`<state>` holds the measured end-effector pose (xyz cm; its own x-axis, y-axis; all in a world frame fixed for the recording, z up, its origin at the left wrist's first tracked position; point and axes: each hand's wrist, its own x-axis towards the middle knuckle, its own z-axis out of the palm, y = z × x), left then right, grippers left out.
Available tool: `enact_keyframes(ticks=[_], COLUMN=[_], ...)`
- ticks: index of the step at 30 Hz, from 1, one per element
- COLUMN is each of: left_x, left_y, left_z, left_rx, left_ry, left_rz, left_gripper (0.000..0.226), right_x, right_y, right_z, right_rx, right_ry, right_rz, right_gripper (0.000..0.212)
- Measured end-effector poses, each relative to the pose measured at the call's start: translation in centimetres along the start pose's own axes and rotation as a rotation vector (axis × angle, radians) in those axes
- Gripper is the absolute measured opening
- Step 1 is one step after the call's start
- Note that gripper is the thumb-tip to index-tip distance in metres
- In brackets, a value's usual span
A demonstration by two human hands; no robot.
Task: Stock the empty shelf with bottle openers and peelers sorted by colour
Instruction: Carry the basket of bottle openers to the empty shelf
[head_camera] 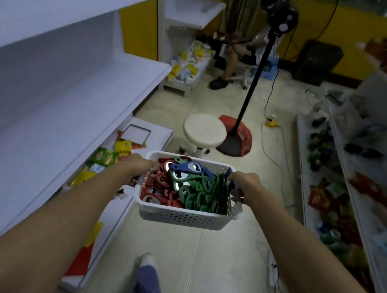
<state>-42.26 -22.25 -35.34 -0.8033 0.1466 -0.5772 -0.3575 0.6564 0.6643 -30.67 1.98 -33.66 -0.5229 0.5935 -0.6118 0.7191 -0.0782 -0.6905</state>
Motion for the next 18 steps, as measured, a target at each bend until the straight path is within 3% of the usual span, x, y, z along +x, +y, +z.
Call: enact_keyframes(ticks=[9, 11, 15, 18], left_x=[16.6, 19.5, 26.0, 30.9], left_y=[12.3, 14.4, 17.3, 18.6], left_z=[-5.5, -6.5, -7.6, -7.8], left_rx=[0.041, 0.060, 0.077, 0.097], left_ry=[0.134, 0.153, 0.197, 0.241], left_rz=[0.133, 0.119, 0.049, -0.019], left_gripper=[0.028, 0.027, 0.021, 0.022], right_x=[13.4, 16.4, 23.8, 29.7], right_y=[-14.1, -16.8, -21.9, -26.0], right_z=[4.1, 4.9, 6.4, 7.5], right_rx=[0.067, 0.076, 0.037, -0.031], right_ry=[0.014, 0.000, -0.050, -0.126], right_rz=[-0.069, -0.078, -0.120, -0.151], right_gripper=[0.010, 0.008, 0.023, 0.011])
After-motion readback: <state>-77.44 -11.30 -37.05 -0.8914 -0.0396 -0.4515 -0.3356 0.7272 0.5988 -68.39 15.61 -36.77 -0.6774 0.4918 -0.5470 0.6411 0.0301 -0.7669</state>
